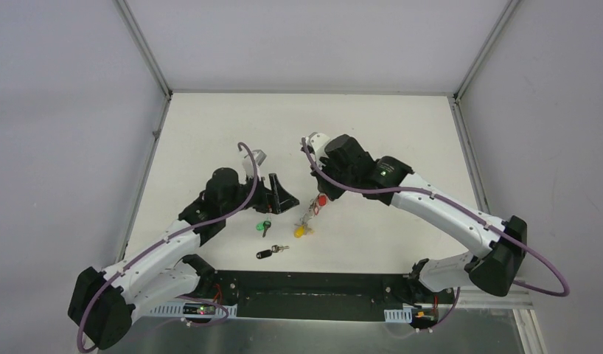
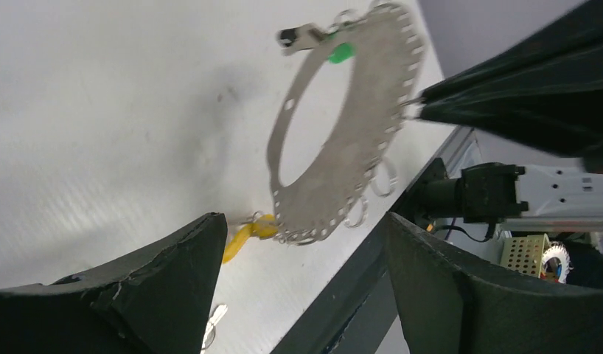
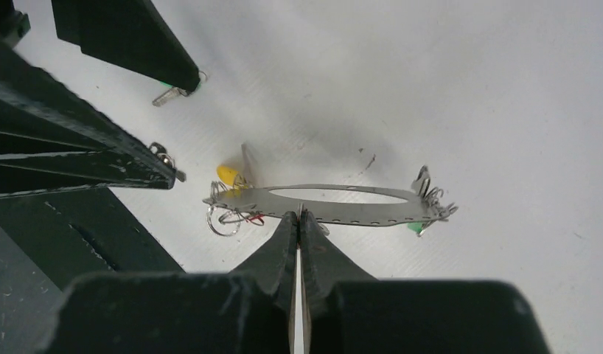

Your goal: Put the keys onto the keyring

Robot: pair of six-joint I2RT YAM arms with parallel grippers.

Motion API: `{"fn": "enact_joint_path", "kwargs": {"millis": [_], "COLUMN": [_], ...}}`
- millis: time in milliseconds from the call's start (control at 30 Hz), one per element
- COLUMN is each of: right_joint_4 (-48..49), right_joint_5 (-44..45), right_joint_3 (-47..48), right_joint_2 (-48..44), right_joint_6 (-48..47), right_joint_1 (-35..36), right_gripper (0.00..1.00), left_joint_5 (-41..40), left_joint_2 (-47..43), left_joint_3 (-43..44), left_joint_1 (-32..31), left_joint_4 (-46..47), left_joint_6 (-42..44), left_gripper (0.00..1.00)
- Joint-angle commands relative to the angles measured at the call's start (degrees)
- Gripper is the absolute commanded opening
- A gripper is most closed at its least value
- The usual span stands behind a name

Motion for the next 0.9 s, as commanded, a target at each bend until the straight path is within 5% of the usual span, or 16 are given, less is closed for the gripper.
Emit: {"fn": "enact_joint_path", "kwargs": {"millis": [0,200,567,867], "right_joint_4": [11.0,13.6,21.6,18.8], "right_joint_5": [-6.5,-11.0,-13.4,-13.4], "right_joint_3": [-2.3,-4.0,-7.5,-3.5], "right_joint_2": [-4.9,-7.6,-9.6,-4.8], "right_joint_6": [-3.1,-3.7,-3.6,-3.6], "right_joint_1": [-0.5,-0.8,-1.8,-1.9], "right_gripper": [0.00,0.00,0.00,0.00], "left_joint_5": [1.9,3.9,10.5,11.6], "left_joint_2": [-5.1,-9.1,-17.9,-21.5], "left_joint_3": [8.4,13.1,8.8,5.9], "left_joint_1": [-0.1,-0.1,-0.1,-0.1], "left_joint_4": [-4.1,-7.6,-3.0,1.3], "left_joint_6": [11.2,18.8,27.5,31.7], "left_gripper": [0.80,0.78,0.69,0.63]}}
